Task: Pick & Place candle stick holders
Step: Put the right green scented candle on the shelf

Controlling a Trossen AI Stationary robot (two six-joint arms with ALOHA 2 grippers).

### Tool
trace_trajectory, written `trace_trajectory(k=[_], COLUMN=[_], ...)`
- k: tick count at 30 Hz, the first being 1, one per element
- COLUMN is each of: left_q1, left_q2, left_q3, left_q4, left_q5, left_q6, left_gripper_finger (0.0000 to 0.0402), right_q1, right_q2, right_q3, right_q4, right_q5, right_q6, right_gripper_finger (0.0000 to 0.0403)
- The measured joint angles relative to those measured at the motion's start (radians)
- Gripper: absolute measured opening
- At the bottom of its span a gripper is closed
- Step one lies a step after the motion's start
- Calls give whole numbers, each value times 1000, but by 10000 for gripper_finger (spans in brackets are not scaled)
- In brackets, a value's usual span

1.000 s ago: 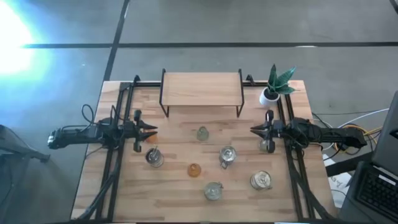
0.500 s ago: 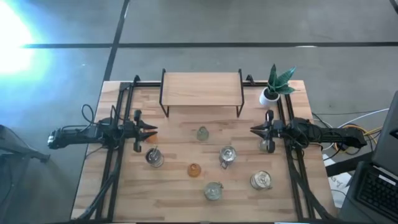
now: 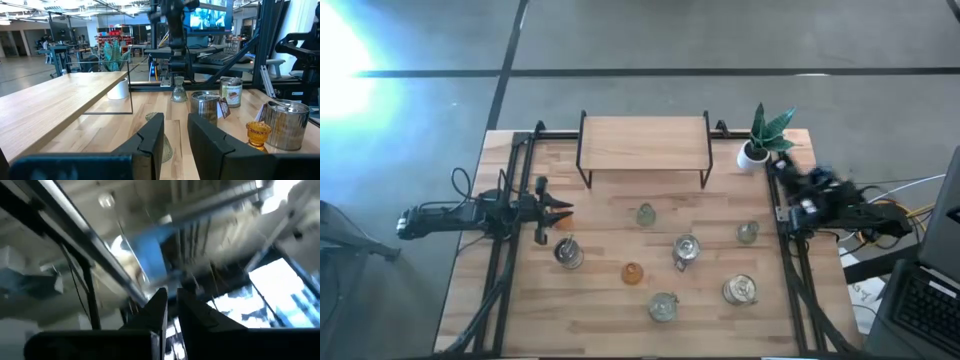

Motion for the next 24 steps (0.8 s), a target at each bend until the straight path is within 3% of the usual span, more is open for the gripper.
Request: trace_trajectory(k=[6,9,14,17,21,24], left_q1=[0,0,0,0,0,0], left_q2=[0,0,0,0,0,0], left_q3=[0,0,0,0,0,0], left_q4=[0,0,-1,-1,-1,-1], left_q5=[0,0,0,0,0,0], left_q6=[0,0,0,0,0,0], left_gripper_finger=[92,92,92,92,92,92], right_q1=[0,0,0,0,4,2], right_q2=[116,214,397,530,668,742], right_q3=[274,395,584,684,814,931], right_q4=[-44,-77,-340,-479,-627,-853], right_q5=[-268,-293,-187,-176,-182,-195], right_q6=[-381,-462,-413,-399,-241,-190], right_gripper_finger=[38,38,38,38,38,38])
